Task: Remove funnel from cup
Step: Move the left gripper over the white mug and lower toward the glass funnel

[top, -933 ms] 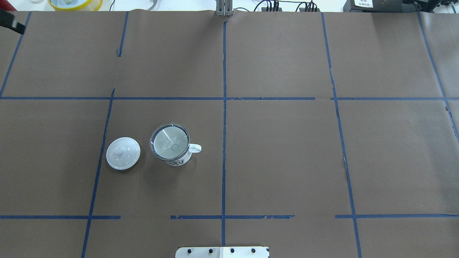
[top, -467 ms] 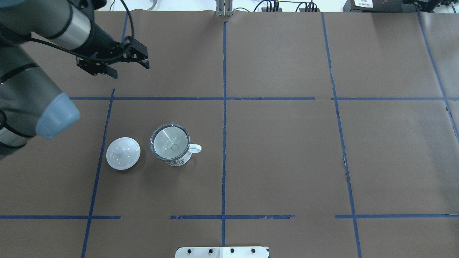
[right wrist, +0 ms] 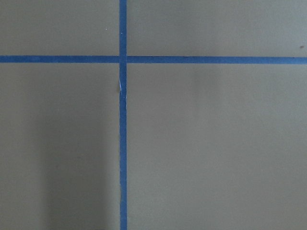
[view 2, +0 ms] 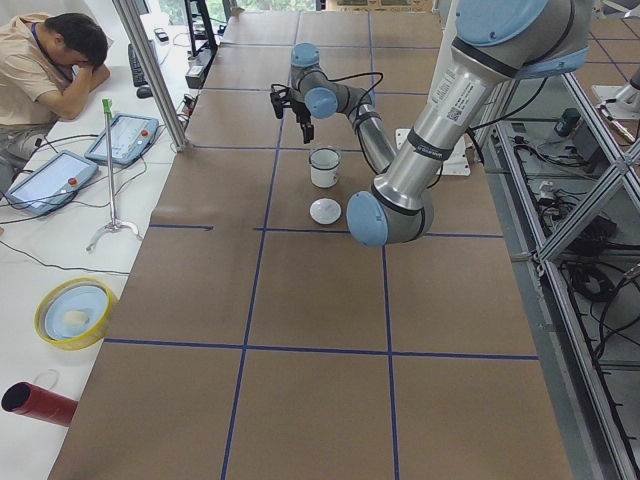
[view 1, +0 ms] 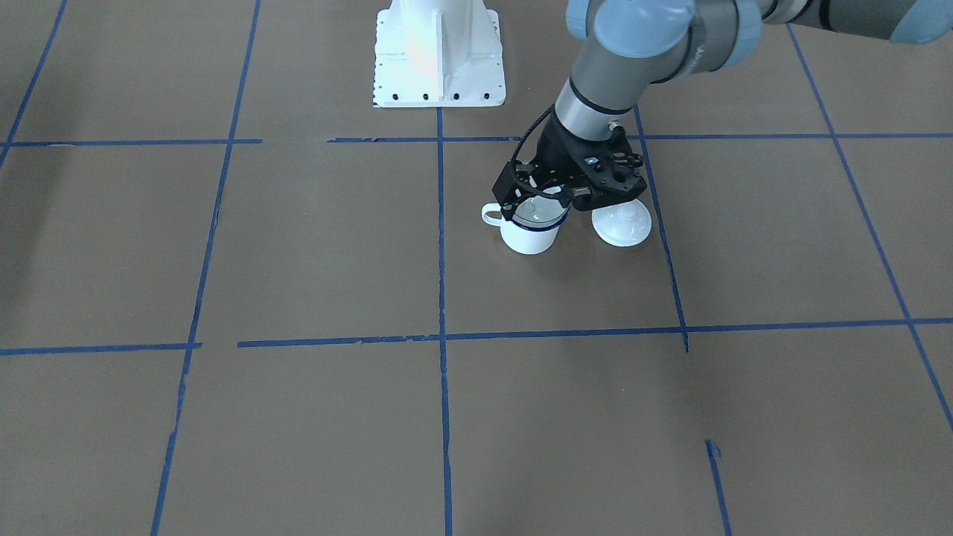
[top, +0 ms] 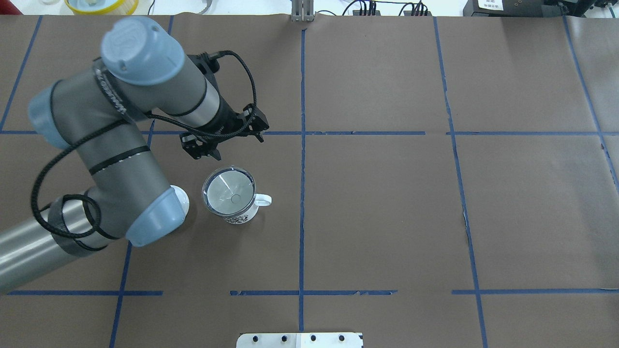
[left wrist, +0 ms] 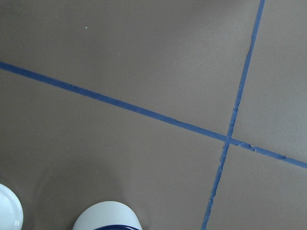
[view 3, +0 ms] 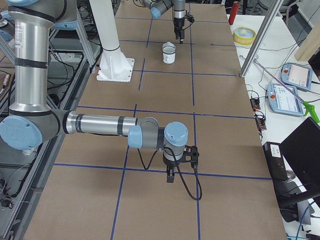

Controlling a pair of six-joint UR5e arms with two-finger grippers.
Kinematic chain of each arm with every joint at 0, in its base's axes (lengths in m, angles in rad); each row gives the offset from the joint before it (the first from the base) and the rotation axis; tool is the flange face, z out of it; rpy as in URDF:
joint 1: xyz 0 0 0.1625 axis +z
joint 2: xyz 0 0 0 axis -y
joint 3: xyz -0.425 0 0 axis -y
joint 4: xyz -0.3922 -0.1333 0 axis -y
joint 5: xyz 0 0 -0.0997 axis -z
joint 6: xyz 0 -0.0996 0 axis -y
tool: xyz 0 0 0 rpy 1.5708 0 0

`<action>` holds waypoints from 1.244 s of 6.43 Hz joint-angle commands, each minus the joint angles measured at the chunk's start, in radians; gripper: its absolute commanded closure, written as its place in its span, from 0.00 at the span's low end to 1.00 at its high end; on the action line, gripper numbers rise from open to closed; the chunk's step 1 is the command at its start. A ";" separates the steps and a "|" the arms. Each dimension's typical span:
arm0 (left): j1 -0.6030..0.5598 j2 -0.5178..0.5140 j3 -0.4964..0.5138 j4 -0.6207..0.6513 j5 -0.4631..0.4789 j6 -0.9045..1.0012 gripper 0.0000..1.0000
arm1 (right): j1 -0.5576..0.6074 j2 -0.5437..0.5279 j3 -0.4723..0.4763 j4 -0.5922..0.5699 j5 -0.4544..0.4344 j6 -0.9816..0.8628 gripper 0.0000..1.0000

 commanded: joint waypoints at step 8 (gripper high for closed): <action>0.099 -0.013 0.053 0.032 0.054 0.095 1.00 | 0.000 0.000 0.000 0.000 0.000 0.000 0.00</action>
